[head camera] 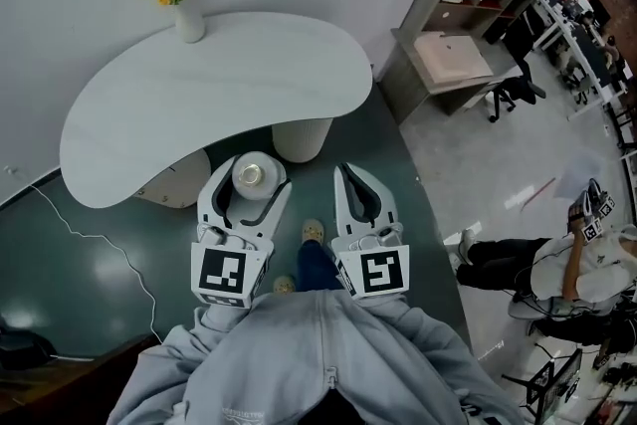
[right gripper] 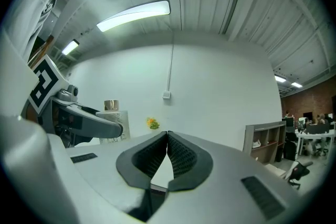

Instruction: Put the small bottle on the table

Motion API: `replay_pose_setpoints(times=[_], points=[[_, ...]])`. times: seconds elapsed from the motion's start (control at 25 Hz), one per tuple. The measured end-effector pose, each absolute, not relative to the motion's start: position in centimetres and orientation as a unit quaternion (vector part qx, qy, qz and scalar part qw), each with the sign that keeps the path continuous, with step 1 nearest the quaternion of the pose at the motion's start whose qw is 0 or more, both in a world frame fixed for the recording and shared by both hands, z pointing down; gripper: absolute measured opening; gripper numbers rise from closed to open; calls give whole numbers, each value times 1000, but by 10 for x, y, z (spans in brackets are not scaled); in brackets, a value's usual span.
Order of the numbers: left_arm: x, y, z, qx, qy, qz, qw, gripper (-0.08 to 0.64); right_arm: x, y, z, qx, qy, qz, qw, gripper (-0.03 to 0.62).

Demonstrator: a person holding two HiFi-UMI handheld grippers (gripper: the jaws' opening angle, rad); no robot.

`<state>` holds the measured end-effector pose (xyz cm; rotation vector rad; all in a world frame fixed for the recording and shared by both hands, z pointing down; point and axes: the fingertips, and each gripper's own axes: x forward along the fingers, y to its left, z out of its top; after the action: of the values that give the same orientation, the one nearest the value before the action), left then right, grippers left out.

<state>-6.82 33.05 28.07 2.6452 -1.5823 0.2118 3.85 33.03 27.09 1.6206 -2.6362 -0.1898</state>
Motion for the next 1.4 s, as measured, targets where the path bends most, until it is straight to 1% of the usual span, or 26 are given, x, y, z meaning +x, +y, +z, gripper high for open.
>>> replay_pose_setpoints(times=[0.48,0.88,1.04,1.4], points=[[-35,225,274,839,-541,56,25,330,71,216,267,490,-869,-66,18,28],[-21,178,280,829,-555,62,26,330,85,161,276,474,-879,-59,11,26],[-24,162,280,822,-566,43,33,330,82,145,283,466,-884,-49,14,26],[-39,110,304,828,-555,66,37,330,61,96,301,459,-887,-49,23,28]])
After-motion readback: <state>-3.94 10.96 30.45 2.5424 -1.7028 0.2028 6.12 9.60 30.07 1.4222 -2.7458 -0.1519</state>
